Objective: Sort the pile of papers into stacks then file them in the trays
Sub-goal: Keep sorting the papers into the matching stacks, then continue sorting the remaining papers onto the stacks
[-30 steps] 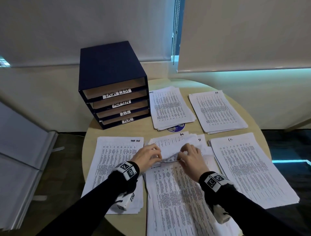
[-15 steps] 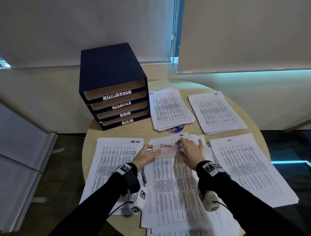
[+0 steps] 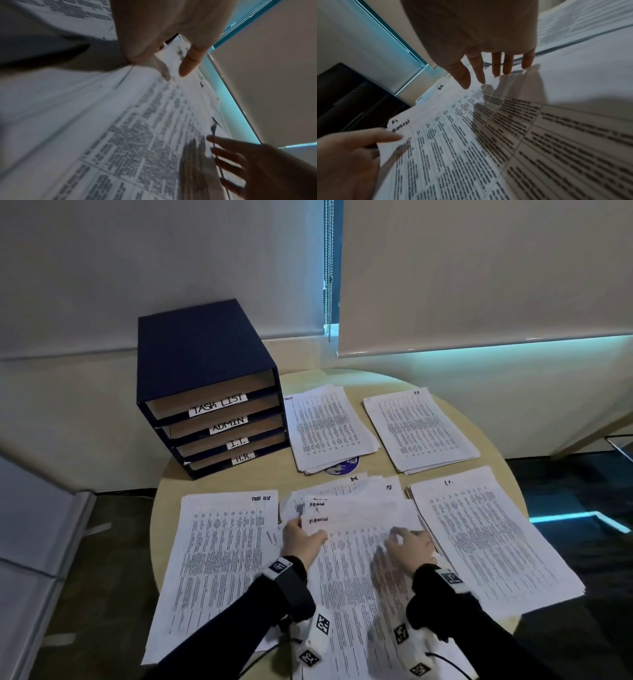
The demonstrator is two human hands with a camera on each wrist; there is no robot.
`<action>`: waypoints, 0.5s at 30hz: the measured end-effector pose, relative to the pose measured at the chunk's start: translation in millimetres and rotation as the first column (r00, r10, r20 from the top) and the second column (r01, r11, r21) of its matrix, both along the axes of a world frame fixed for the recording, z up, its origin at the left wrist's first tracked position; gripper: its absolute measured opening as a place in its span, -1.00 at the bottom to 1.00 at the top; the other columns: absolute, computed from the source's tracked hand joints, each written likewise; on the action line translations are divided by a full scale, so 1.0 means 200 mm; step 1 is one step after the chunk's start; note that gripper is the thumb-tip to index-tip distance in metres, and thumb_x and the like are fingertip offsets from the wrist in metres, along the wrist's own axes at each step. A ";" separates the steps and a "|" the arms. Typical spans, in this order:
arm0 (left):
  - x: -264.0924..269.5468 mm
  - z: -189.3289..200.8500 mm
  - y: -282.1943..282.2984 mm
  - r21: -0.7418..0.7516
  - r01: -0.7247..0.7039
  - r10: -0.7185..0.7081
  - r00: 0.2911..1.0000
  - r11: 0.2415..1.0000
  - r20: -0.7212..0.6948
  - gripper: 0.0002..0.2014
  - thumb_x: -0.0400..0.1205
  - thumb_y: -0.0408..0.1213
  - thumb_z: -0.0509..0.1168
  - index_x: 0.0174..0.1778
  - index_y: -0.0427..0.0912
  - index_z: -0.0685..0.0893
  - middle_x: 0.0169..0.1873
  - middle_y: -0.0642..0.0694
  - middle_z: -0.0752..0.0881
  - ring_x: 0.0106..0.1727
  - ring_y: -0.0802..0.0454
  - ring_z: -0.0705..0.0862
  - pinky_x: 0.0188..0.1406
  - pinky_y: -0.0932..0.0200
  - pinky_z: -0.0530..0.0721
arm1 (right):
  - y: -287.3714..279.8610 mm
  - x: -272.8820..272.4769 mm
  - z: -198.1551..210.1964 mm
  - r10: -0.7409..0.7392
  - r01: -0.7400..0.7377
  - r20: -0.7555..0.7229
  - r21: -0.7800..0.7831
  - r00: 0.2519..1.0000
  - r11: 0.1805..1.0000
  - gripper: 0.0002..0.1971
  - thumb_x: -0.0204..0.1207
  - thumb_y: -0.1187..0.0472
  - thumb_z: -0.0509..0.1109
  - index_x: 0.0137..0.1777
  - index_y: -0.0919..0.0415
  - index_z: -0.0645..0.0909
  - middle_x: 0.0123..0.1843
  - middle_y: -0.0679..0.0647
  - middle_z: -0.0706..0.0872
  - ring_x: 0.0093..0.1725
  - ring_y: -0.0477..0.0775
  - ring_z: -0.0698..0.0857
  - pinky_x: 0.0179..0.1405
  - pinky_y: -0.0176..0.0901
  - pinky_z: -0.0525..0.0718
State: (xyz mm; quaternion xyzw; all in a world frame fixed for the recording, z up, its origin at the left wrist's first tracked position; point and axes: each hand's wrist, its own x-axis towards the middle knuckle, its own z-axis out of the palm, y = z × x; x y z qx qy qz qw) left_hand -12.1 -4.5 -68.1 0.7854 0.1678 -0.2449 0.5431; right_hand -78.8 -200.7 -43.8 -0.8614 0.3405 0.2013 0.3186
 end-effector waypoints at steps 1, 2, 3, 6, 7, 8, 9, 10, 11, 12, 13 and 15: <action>0.00 0.01 -0.02 0.056 0.044 -0.043 0.999 0.997 -0.009 -0.35 0.53 -0.23 0.38 0.52 -0.11 0.26 0.47 -0.14 0.37 0.41 -0.15 0.47 0.46 -0.04 0.44 | 0.01 0.01 0.00 0.005 -0.005 0.014 0.003 1.000 1.000 -0.53 0.62 0.05 0.19 0.53 -0.01 0.33 0.51 0.26 0.23 0.49 0.30 0.26 0.49 0.18 0.28; 0.00 0.03 -0.03 0.113 0.080 -0.081 0.997 0.990 0.004 -0.31 0.59 -0.23 0.34 0.60 -0.10 0.17 0.54 -0.13 0.31 0.49 -0.17 0.41 0.50 -0.08 0.41 | 0.00 0.01 0.01 0.007 -0.007 0.033 -0.004 0.999 1.000 -0.48 0.62 0.03 0.20 0.58 0.00 0.25 0.53 0.26 0.22 0.50 0.30 0.26 0.49 0.20 0.28; 0.00 0.06 -0.03 0.138 0.091 -0.097 0.995 0.986 0.038 -0.29 0.60 -0.20 0.34 0.62 -0.08 0.15 0.53 -0.11 0.34 0.49 -0.17 0.42 0.49 -0.12 0.43 | -0.02 0.01 0.01 -0.003 0.004 0.060 -0.018 0.998 1.000 -0.40 0.60 0.01 0.24 0.61 0.02 0.17 0.54 0.27 0.21 0.50 0.30 0.27 0.49 0.23 0.29; 0.03 0.21 -0.02 0.045 0.185 -0.190 0.968 0.982 0.166 -0.39 0.57 -0.05 0.36 0.52 0.14 0.28 0.25 0.11 0.49 0.32 -0.12 0.57 0.38 -0.16 0.55 | -0.10 0.01 0.05 -0.132 0.124 0.247 0.051 0.960 0.991 -0.14 0.38 0.09 0.56 0.60 0.16 0.16 0.46 0.31 0.34 0.41 0.32 0.41 0.34 0.23 0.49; 0.04 0.27 0.00 -0.041 0.217 -0.205 0.959 0.975 0.194 -0.46 0.56 -0.05 0.37 0.45 0.21 0.36 0.23 0.17 0.50 0.31 -0.08 0.58 0.38 -0.17 0.54 | -0.14 0.01 0.09 -0.231 0.164 0.334 0.217 0.914 0.962 -0.20 0.31 0.20 0.62 0.51 0.22 0.30 0.37 0.29 0.47 0.32 0.28 0.51 0.21 0.13 0.58; 0.06 0.35 0.01 -0.145 0.233 -0.198 0.955 0.962 0.221 -0.56 0.58 -0.10 0.38 0.37 0.23 0.46 0.22 0.24 0.51 0.28 -0.02 0.61 0.38 -0.17 0.54 | -0.16 0.02 0.15 -0.345 0.168 0.381 0.427 0.858 0.889 -0.37 0.29 0.33 0.62 0.35 0.27 0.45 0.25 0.26 0.61 0.22 0.21 0.60 0.11 -0.01 0.62; 0.07 0.43 0.02 -0.231 0.230 -0.174 0.955 0.945 0.239 -0.64 0.60 -0.17 0.38 0.29 0.21 0.53 0.21 0.25 0.57 0.25 0.03 0.64 0.38 -0.16 0.55 | -0.18 0.04 0.22 -0.399 0.110 0.374 0.599 0.837 0.793 -0.54 0.30 0.41 0.58 0.19 0.28 0.56 0.15 0.23 0.71 0.13 0.14 0.67 0.09 -0.09 0.62; 0.09 0.50 0.02 -0.272 0.206 -0.134 0.956 0.940 0.261 -0.69 0.60 -0.20 0.38 0.24 0.15 0.57 0.19 0.20 0.63 0.23 0.06 0.67 0.38 -0.16 0.56 | -0.20 0.05 0.29 -0.405 0.044 0.349 0.710 0.845 0.703 -0.65 0.30 0.42 0.55 0.10 0.30 0.63 0.07 0.19 0.78 0.10 0.12 0.70 0.13 -0.11 0.62; 0.11 0.56 0.03 -0.278 0.181 -0.092 0.948 0.943 0.303 -0.72 0.61 -0.21 0.37 0.22 0.08 0.59 0.19 0.12 0.68 0.24 0.07 0.67 0.39 -0.17 0.57 | -0.21 0.07 0.35 -0.382 -0.027 0.347 0.770 0.856 0.638 -0.65 0.28 0.37 0.57 0.08 0.33 0.67 0.07 0.17 0.80 0.14 0.13 0.71 0.18 -0.09 0.60; 0.12 0.63 0.02 -0.274 0.145 -0.042 0.936 0.951 0.350 -0.74 0.63 -0.22 0.35 0.23 0.02 0.59 0.19 0.07 0.69 0.24 0.08 0.67 0.38 -0.13 0.58 | -0.22 0.09 0.41 -0.361 -0.091 0.365 0.800 0.858 0.592 -0.56 0.22 0.28 0.63 0.11 0.37 0.69 0.10 0.18 0.80 0.20 0.16 0.71 0.21 -0.05 0.60; 0.12 0.67 0.01 -0.276 0.108 0.011 0.918 0.955 0.397 -0.74 0.66 -0.24 0.31 0.28 -0.04 0.58 0.22 0.05 0.68 0.24 0.13 0.65 0.36 -0.02 0.61 | -0.22 0.11 0.46 -0.359 -0.132 0.390 0.811 0.848 0.570 -0.46 0.15 0.22 0.68 0.14 0.40 0.68 0.15 0.22 0.78 0.21 0.20 0.71 0.24 0.02 0.61; 0.07 0.77 -0.03 -0.290 0.069 0.086 0.868 0.955 0.488 -0.66 0.74 -0.27 0.18 0.45 -0.10 0.42 0.25 0.20 0.53 0.18 0.39 0.55 0.17 0.48 0.57 | -0.17 0.14 0.56 -0.413 -0.171 0.423 0.836 0.807 0.521 -0.58 0.25 0.31 0.59 0.12 0.42 0.67 0.18 0.28 0.75 0.16 0.23 0.74 0.21 0.16 0.68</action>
